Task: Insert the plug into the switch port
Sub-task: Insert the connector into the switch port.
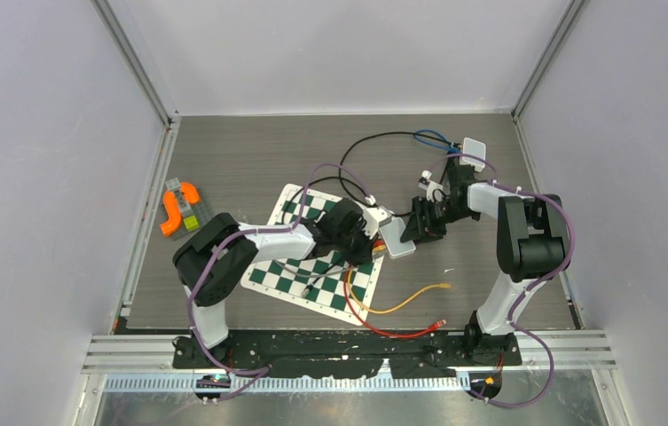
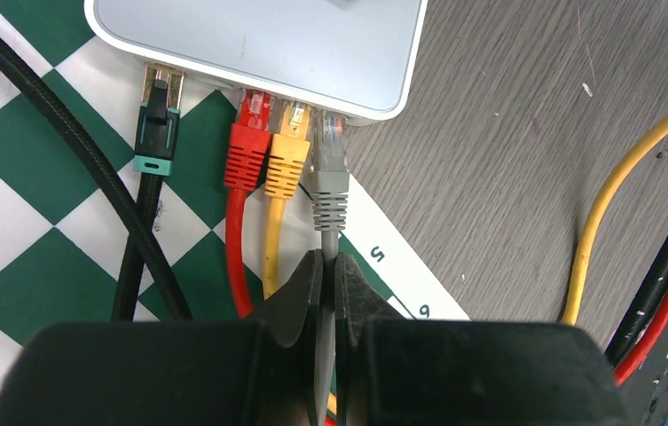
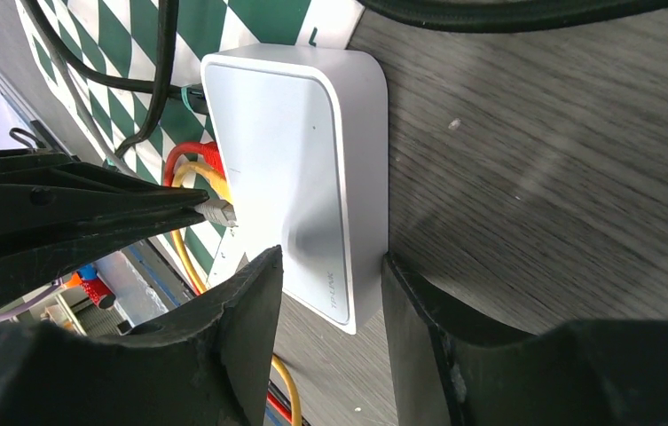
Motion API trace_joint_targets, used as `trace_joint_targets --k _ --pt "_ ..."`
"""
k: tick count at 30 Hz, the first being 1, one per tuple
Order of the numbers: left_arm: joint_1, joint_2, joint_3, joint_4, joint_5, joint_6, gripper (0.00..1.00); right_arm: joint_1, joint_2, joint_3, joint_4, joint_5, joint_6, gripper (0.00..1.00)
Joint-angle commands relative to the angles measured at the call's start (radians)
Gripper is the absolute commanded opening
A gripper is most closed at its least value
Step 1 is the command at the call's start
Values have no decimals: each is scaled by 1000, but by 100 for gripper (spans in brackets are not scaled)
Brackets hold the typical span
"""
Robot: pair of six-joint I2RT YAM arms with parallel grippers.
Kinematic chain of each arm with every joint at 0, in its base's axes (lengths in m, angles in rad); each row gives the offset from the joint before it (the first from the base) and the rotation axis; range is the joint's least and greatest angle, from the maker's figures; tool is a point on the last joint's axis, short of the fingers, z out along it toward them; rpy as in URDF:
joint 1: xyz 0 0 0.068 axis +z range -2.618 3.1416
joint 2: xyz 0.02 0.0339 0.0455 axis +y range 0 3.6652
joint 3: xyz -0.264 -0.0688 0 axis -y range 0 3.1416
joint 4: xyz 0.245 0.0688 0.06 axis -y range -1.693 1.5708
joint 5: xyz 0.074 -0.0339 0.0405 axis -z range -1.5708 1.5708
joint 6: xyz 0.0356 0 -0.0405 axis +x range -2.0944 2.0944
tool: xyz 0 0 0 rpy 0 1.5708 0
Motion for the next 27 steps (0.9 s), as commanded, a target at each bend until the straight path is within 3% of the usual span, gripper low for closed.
trace_joint_targets --k 1,27 --pt "6 -34 -6 106 20 -4 0 7 23 0 7 -15 -11 52" --pt "6 -65 -26 123 55 -36 0 7 35 -13 13 -3 -10 54"
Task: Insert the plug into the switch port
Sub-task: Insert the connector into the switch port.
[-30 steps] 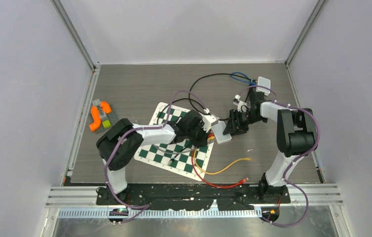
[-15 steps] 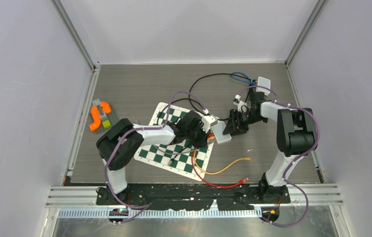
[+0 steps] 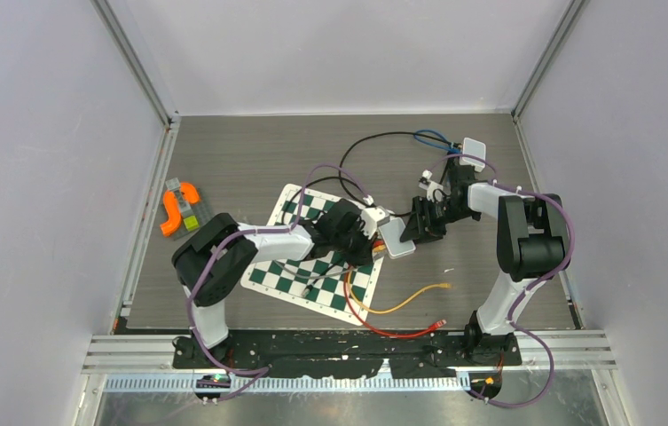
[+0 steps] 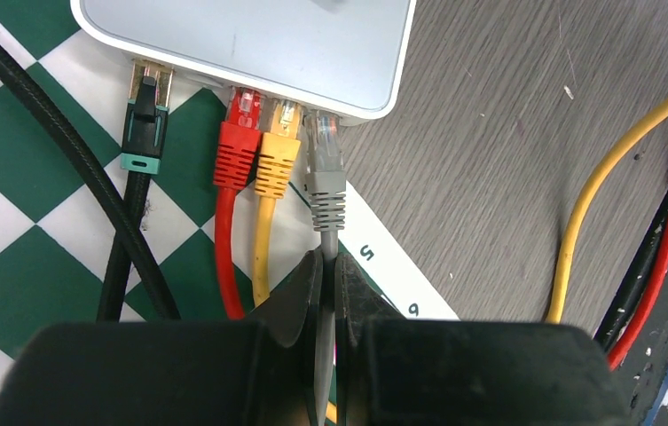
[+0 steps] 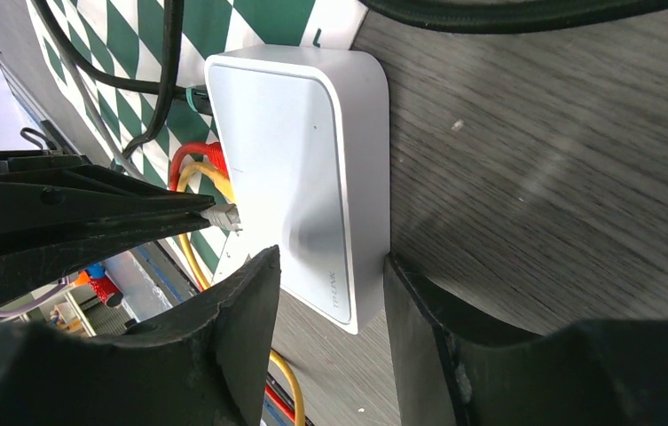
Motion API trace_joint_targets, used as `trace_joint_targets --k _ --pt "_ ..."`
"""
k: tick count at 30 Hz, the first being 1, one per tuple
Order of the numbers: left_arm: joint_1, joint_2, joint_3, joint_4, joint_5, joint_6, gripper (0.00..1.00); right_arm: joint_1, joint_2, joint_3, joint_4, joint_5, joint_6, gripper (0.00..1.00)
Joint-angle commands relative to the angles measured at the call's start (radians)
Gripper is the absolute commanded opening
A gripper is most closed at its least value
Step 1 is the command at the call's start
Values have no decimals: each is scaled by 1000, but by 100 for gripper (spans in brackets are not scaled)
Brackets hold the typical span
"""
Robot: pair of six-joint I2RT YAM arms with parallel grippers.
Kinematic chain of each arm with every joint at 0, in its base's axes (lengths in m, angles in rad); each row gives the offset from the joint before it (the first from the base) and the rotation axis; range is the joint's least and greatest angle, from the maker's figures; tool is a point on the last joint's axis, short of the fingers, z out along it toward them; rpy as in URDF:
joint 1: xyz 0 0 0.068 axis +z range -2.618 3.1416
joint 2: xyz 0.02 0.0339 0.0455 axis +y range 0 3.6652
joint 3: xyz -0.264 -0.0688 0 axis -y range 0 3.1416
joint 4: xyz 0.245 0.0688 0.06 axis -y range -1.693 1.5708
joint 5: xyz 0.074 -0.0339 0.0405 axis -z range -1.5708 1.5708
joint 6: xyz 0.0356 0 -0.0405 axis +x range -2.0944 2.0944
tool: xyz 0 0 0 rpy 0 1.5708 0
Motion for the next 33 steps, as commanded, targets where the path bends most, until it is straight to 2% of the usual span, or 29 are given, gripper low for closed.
trace_joint_targets --k 1,8,14,28,33 --pt "1 -62 0 73 22 -1 0 11 29 -13 11 12 -13 54" --pt "1 -63 -8 72 29 12 0 11 34 -10 8 10 -16 54" --pt "5 4 61 26 -13 37 0 12 35 -15 9 -4 -9 53" --pt "13 64 151 -14 -33 39 0 50 51 -48 7 -34 -19 43" --pt "14 74 189 -23 -36 29 0 99 50 -57 17 -38 -10 41"
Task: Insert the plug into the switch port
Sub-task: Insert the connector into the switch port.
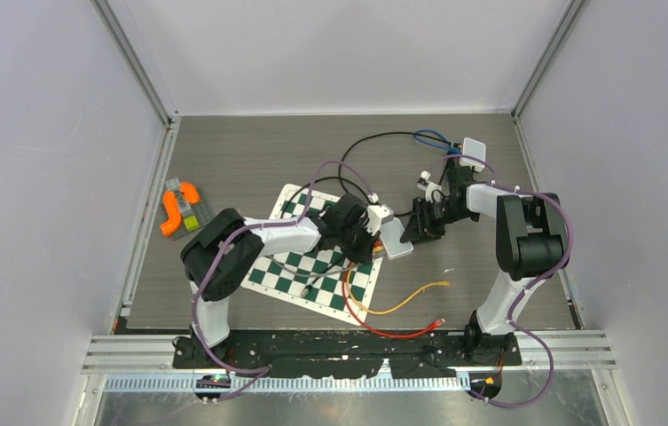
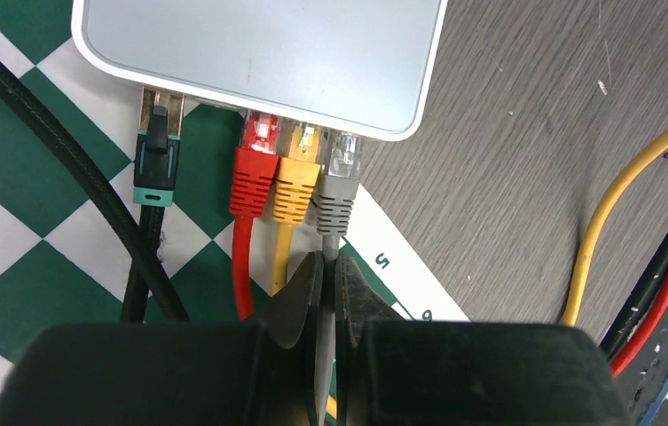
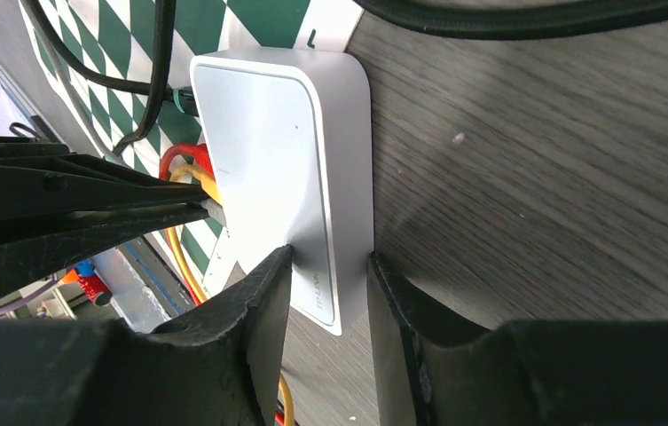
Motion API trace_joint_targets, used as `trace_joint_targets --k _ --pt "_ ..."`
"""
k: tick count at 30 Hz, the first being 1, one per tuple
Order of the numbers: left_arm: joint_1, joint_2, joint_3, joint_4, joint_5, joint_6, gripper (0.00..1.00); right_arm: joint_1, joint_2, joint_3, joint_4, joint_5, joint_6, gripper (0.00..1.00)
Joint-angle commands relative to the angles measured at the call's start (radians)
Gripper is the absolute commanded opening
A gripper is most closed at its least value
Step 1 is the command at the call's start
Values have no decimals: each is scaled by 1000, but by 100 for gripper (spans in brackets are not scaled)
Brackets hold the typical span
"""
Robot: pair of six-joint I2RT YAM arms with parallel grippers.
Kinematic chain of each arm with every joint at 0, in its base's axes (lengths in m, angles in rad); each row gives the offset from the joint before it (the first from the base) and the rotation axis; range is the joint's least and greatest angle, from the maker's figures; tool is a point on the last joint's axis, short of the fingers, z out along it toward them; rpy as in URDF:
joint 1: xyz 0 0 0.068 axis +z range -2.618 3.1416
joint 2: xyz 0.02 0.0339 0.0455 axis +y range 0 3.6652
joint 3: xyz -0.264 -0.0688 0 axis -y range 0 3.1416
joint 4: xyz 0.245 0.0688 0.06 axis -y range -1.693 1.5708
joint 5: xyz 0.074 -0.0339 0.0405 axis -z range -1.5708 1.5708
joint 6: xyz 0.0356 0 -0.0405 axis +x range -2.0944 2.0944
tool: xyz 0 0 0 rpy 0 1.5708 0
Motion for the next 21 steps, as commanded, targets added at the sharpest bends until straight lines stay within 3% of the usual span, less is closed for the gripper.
trace_joint_targets --k 1,9,21 --pt "5 19 90 111 -33 -4 0 98 35 -61 14 -34 15 40" --pt "4 20 130 120 -42 -38 0 145 -34 -189 179 -44 166 39" --pt "4 -31 195 126 -101 -38 0 159 -42 -91 74 -13 79 38"
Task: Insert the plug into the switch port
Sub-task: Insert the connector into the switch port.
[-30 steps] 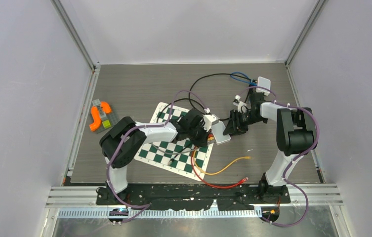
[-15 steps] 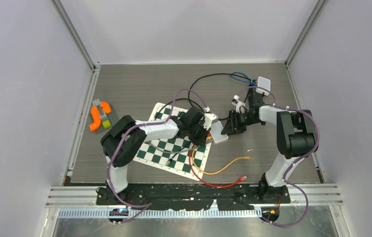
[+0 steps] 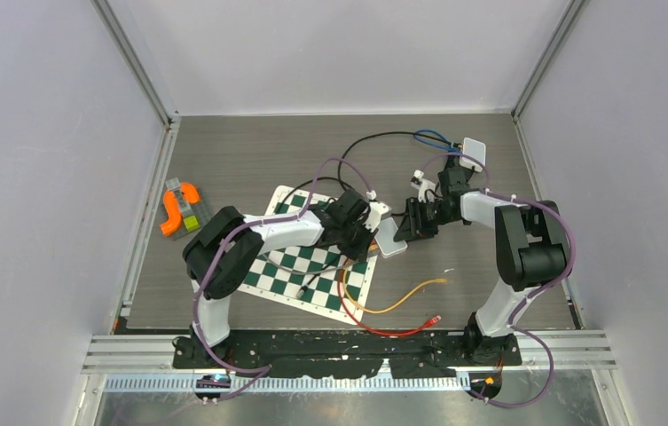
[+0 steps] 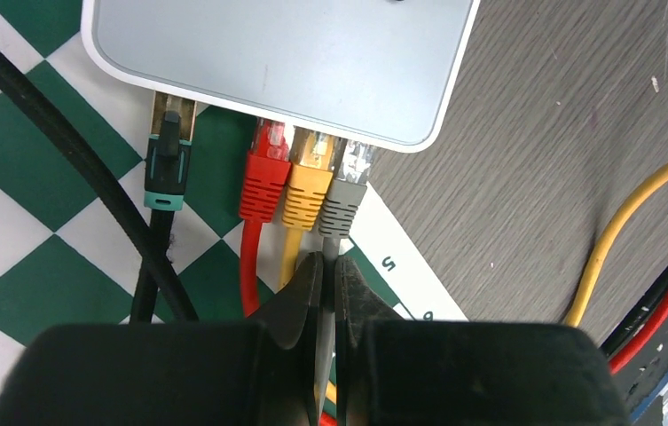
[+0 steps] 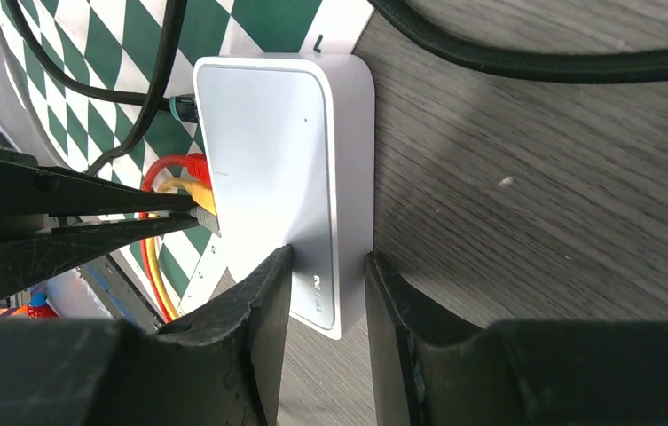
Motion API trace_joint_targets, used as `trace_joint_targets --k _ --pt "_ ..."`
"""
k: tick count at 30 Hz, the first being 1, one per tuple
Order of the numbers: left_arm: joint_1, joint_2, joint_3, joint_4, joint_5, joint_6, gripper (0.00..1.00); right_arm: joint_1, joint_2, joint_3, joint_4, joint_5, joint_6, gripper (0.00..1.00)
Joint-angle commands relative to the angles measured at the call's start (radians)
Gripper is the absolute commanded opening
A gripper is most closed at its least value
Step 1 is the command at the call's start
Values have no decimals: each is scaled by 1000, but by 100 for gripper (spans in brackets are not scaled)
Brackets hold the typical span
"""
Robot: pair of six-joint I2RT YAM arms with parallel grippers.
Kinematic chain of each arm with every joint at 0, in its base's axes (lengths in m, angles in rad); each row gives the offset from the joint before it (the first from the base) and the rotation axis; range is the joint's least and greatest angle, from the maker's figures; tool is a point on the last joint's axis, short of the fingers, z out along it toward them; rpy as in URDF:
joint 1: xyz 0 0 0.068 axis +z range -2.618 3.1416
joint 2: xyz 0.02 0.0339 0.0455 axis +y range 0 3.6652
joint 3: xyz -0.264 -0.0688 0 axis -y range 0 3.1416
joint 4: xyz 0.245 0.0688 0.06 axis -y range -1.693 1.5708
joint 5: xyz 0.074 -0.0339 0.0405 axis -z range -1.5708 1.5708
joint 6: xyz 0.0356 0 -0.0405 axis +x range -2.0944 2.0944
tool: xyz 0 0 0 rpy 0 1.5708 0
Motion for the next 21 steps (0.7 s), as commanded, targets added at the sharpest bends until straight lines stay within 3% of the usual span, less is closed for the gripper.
trace_joint_targets --k 1,13,21 --pt "-5 -46 119 301 -44 -18 0 85 36 -3 -106 -85 3 38" --pt "-73 -6 162 337 -24 -35 0 107 39 -69 33 -136 100 34" --pt "-86 28 138 369 -84 -39 0 107 25 -169 125 -170 187 33"
